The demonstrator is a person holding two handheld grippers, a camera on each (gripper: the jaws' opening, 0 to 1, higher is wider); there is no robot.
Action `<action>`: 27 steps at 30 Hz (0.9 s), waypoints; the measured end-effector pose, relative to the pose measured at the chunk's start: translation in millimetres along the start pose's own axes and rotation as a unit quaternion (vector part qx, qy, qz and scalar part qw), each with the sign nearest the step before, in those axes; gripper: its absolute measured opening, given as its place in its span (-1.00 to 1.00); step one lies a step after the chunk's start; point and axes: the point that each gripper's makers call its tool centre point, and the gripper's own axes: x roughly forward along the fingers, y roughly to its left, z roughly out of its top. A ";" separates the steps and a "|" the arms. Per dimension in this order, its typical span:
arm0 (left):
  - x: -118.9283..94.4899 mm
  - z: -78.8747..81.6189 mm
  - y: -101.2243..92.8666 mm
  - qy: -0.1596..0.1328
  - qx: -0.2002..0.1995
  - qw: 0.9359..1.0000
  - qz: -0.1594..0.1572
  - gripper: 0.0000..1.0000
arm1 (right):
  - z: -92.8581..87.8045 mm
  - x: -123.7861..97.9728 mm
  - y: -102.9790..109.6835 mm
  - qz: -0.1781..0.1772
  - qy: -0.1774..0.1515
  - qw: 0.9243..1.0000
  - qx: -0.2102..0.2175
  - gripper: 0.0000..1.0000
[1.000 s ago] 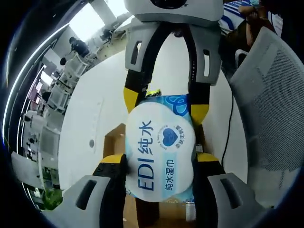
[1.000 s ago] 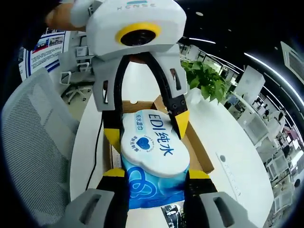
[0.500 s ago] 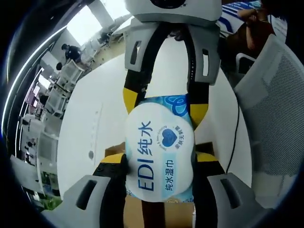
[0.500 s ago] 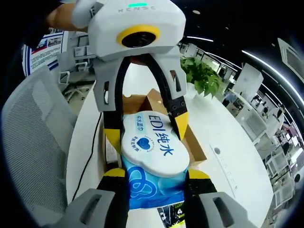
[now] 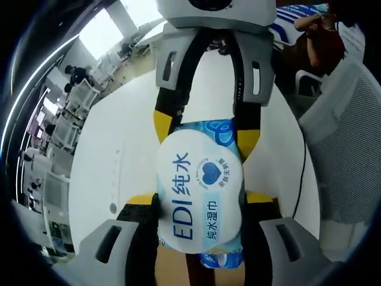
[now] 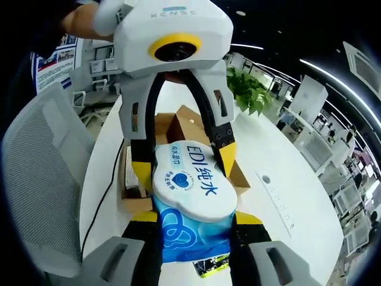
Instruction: Operate the shoe box by opening the lid, removing the specified soft item, and placing it in the target area until the item is outside and the box remains undamaged.
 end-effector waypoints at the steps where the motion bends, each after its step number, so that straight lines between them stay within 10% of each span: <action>1: 1.2 1.9 1.1 0.000 0.001 1.000 -0.001 0.09 | -1.9 -1.7 -2.4 0.000 0.000 1.000 0.000 -0.23; 27: 49.5 28.2 28.4 -0.007 -0.003 1.000 -0.012 0.08 | -43.7 -7.3 -42.7 0.011 0.001 1.000 -0.006 -0.25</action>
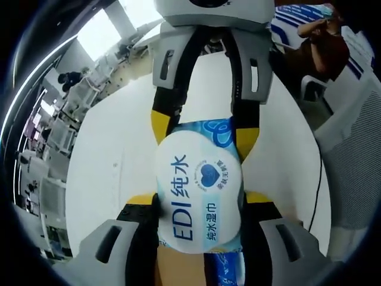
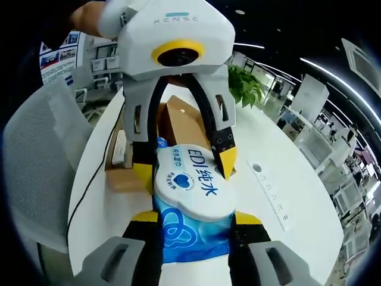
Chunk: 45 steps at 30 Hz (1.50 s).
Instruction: Operate the shoe box by opening the lid, removing the specified soft item, and placing it in the target area until the item is outside and the box remains undamaged.
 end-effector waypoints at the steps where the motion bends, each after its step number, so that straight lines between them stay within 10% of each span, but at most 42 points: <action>1: 2.3 -0.6 0.5 0.000 -0.001 1.000 -0.001 0.08 | -1.1 0.9 -0.7 0.001 -0.001 1.000 -0.003 -0.25; 45: 77.1 -50.1 5.3 0.028 -0.052 0.997 -0.043 0.05 | -49.2 70.1 -9.4 0.056 -0.015 0.998 0.006 -0.26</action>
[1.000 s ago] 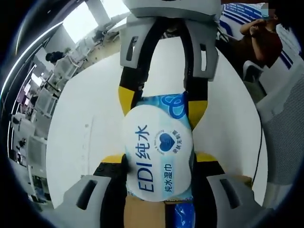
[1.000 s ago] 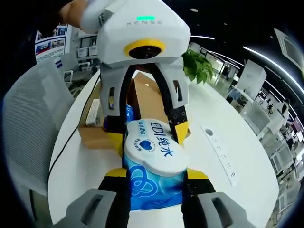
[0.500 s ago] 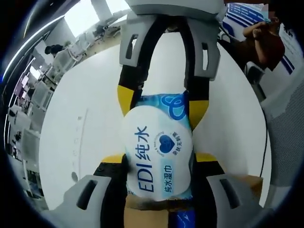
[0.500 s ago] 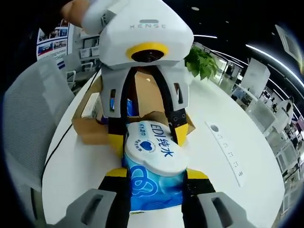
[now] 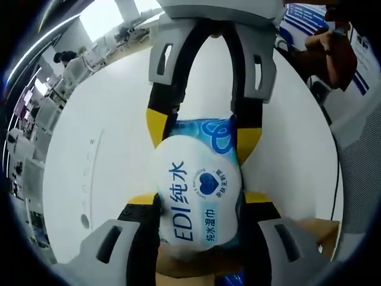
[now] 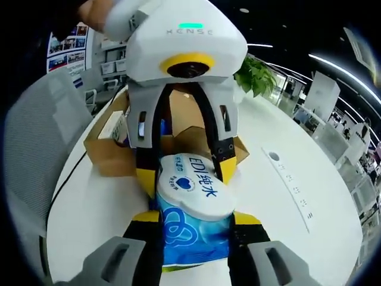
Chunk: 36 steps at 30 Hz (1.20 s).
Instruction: Operate the shoe box by opening the lid, removing the specified soft item, and placing it in the target area until the item is outside and the box remains undamaged.
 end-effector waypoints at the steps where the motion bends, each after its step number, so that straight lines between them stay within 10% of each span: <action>1: 1.3 -0.7 -0.2 0.000 0.001 1.000 -0.001 0.05 | -0.7 1.4 0.3 0.000 0.000 1.000 -0.001 -0.26; 36: 3.4 1.8 -6.7 -0.007 -0.012 1.000 -0.010 0.09 | -32.6 -8.1 2.2 -0.020 0.004 1.000 0.011 -0.13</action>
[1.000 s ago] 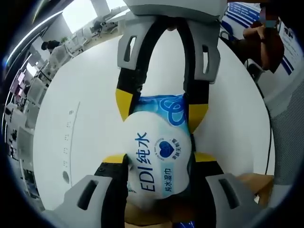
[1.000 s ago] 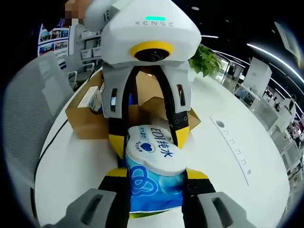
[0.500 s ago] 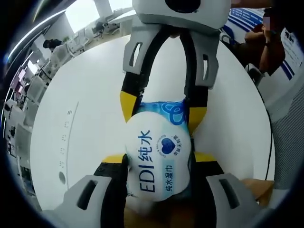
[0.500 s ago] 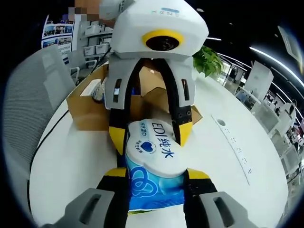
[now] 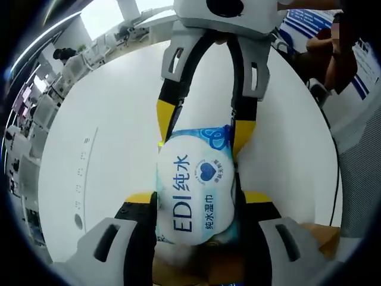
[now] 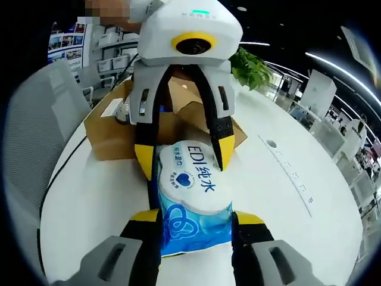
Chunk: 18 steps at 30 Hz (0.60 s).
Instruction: Operate the shoe box by opening the lid, removing the specified soft item, and placing it in the target area until the item is outside and the box remains undamaged.
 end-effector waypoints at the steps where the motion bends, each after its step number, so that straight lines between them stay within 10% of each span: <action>1: -1.9 0.8 -0.2 -0.001 -0.001 1.000 0.000 0.11 | -0.2 -2.7 -0.1 -0.003 0.000 1.000 0.008 -0.13; 18: -37.6 5.1 -0.9 -0.024 -0.018 1.000 -0.004 0.40 | 11.2 -31.6 7.2 -0.021 0.000 0.999 0.033 0.04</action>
